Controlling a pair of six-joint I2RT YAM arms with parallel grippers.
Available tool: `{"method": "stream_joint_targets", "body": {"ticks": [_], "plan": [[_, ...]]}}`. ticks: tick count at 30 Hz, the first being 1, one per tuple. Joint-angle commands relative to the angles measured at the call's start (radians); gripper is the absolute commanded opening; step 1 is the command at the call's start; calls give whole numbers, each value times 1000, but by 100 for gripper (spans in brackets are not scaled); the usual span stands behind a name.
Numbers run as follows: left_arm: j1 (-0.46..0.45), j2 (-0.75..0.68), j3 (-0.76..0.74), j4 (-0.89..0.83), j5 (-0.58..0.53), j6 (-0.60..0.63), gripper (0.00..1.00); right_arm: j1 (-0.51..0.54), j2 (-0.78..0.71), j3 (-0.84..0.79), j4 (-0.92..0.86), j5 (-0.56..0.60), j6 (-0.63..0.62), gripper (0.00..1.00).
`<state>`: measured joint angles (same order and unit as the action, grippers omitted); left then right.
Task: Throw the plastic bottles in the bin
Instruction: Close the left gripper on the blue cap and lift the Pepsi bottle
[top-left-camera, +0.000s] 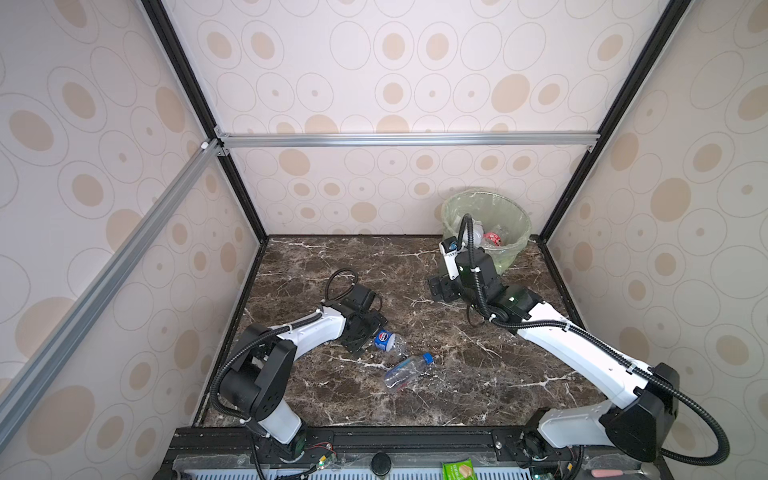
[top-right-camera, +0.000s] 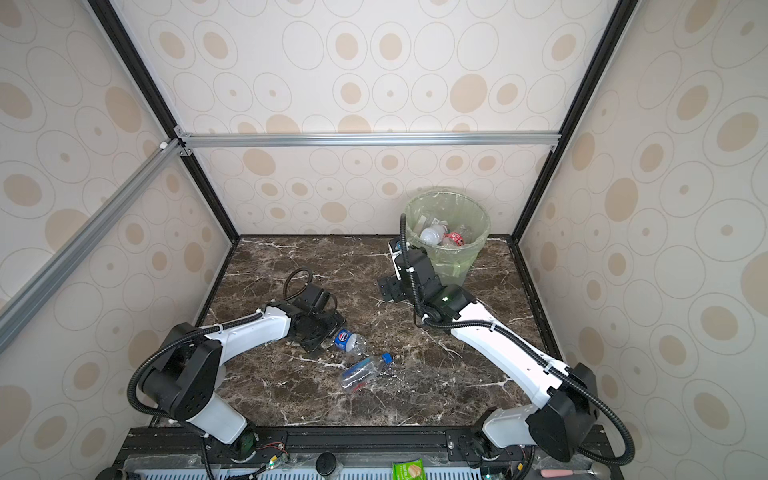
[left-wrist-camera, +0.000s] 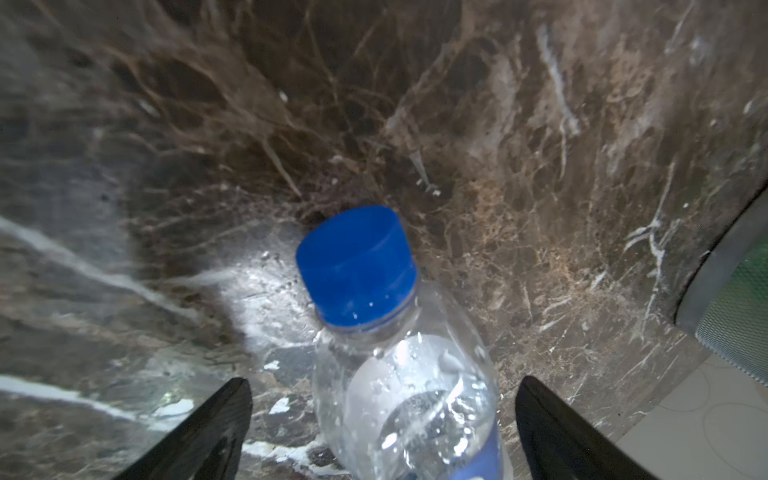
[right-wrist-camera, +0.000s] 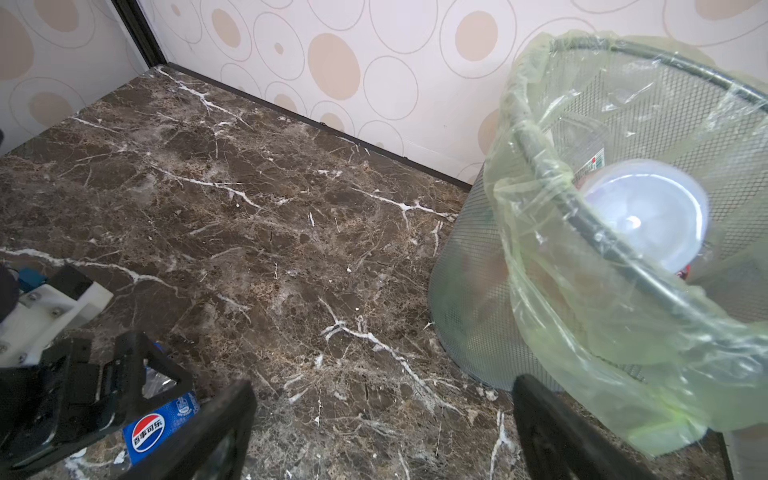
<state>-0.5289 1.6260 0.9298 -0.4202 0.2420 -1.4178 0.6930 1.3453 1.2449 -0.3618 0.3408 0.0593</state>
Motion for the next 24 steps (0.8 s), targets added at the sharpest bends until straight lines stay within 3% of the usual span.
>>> {"method": "stream_joint_targets", "body": {"ticks": [1, 7, 16, 24], "plan": [[-4, 39, 37, -4, 9, -34, 99, 4, -28, -12, 18, 16, -7, 99], [-5, 103, 48, 35, 20, -35, 93, 3, -29, -15, 23, 30, -15, 99], [-1, 161, 70, 95, 32, -23, 67, 3, -29, -27, 32, 40, -19, 99], [32, 178, 123, 103, 7, 39, 53, 3, -17, -28, 20, 23, -22, 99]]}}
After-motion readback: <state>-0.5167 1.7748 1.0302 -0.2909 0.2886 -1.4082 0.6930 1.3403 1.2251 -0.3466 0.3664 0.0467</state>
